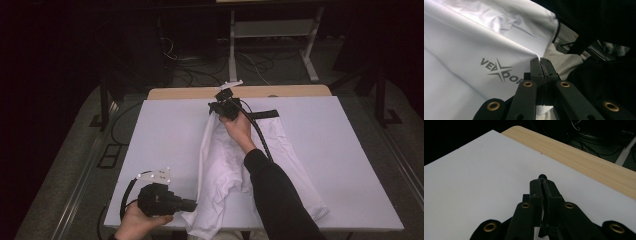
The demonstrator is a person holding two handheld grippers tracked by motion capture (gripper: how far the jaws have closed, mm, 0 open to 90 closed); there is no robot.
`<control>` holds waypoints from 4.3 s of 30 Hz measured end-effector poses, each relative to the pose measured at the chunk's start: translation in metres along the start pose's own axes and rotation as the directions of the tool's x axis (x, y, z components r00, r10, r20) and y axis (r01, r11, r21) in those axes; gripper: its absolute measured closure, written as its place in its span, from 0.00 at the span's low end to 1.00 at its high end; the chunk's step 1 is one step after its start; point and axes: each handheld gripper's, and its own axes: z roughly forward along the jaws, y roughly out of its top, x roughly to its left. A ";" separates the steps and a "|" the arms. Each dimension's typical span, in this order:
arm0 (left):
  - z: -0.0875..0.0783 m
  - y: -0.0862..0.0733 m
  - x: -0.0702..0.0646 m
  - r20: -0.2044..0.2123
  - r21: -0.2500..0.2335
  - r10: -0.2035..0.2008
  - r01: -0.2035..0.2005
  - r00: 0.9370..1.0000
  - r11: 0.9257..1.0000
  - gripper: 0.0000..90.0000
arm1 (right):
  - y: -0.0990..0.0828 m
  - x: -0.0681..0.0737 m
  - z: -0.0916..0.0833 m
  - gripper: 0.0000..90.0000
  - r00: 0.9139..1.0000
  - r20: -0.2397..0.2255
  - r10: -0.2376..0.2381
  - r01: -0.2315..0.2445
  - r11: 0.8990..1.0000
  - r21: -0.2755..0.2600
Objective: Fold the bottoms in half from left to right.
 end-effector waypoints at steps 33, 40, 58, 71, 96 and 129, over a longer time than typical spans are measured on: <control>0.073 0.052 -0.022 0.164 0.070 0.124 -0.137 0.979 0.988 0.98 | -0.007 -0.035 -0.038 0.94 0.999 0.002 0.036 -0.036 0.999 -0.015; 0.087 0.060 -0.024 0.178 0.082 0.147 -0.164 0.973 0.983 0.98 | -0.013 -0.043 -0.044 0.94 0.999 0.005 0.050 -0.050 0.999 -0.004; 0.118 0.079 -0.031 0.217 0.103 0.175 -0.201 0.960 0.974 0.98 | -0.028 -0.066 -0.062 0.94 0.997 0.022 0.075 -0.075 0.997 0.004; 0.132 0.093 -0.040 0.232 0.072 0.208 -0.230 0.950 0.971 0.98 | -0.028 -0.081 -0.077 0.94 0.997 0.032 0.070 -0.070 0.998 0.005; 0.171 0.120 -0.051 0.267 0.033 0.230 -0.247 0.936 0.968 0.98 | -0.041 -0.123 -0.103 0.94 0.997 0.026 0.079 -0.079 0.997 0.015; 0.228 0.131 -0.048 0.299 -0.009 0.206 -0.213 0.932 0.977 0.98 | -0.053 -0.158 -0.127 0.94 0.996 0.036 0.079 -0.078 0.997 -0.009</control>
